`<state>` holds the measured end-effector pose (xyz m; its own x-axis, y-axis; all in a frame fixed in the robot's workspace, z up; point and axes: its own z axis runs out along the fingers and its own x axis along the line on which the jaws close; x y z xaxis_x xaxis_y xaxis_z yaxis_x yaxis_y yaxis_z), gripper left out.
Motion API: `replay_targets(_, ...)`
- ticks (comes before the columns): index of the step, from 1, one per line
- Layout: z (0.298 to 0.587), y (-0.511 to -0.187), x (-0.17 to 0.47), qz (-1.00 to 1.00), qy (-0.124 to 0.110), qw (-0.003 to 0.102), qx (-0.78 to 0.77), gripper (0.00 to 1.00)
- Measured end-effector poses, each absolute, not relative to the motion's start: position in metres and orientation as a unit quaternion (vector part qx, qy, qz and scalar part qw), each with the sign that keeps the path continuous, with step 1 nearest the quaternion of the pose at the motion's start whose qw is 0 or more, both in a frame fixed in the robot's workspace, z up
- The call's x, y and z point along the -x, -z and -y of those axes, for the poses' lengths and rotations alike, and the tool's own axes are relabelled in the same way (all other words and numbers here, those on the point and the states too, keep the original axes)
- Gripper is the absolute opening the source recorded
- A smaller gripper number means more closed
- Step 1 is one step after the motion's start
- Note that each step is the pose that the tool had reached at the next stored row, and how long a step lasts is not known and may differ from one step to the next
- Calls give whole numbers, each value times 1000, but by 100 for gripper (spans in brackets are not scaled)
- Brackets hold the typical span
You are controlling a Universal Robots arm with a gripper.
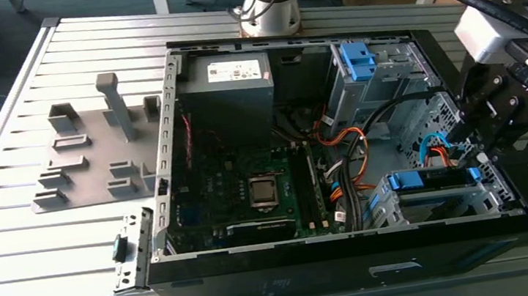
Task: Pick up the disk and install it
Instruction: 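Insert the second disk wire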
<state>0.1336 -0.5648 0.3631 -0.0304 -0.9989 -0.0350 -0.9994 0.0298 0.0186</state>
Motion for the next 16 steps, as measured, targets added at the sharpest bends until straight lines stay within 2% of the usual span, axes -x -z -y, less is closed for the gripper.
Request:
replay_targets(6,565,-363,-134,-718,-19,6,696,40)
replay_targets(7,565,-363,-134,-718,-19,6,696,34)
replay_targets(10,565,-363,-134,-718,-19,6,696,28)
replay_targets(12,565,-363,-134,-718,-19,6,696,16)
replay_targets(16,565,-363,-134,-718,-19,6,696,16)
